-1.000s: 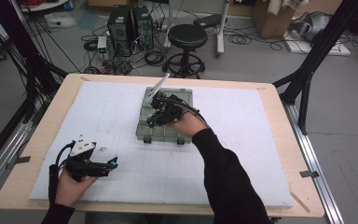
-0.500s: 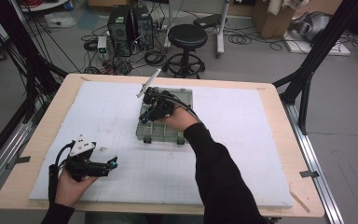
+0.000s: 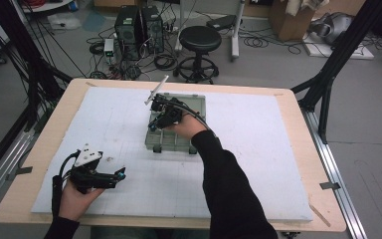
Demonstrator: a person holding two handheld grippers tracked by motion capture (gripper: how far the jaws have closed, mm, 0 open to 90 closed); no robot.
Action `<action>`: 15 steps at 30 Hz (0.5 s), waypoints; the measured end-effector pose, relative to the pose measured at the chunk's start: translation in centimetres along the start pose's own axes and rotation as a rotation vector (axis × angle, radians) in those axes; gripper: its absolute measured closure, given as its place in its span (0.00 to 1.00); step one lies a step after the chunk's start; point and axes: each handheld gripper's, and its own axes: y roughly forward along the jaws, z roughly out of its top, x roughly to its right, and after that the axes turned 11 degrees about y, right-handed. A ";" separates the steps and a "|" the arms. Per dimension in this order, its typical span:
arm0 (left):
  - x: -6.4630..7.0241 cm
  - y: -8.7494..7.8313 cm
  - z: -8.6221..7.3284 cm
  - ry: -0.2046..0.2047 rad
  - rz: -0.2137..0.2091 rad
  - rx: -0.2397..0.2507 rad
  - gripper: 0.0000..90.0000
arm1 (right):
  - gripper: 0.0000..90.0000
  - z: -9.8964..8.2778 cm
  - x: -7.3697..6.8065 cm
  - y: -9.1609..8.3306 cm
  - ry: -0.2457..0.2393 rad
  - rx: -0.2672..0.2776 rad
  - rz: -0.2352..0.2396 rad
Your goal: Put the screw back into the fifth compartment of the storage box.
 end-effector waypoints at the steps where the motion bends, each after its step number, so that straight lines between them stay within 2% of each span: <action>1: 0.0 0.0 0.0 -0.002 -0.003 0.000 0.02 | 0.96 0.0 0.1 0.1 -0.009 0.002 -0.002; 4: 0.0 0.0 0.0 -0.006 -0.001 0.003 0.02 | 0.96 0.0 0.4 0.4 0.009 -0.004 -0.005; 15: 0.0 0.0 0.0 -0.005 -0.002 0.000 0.02 | 0.96 -0.1 1.1 1.3 0.016 -0.004 -0.009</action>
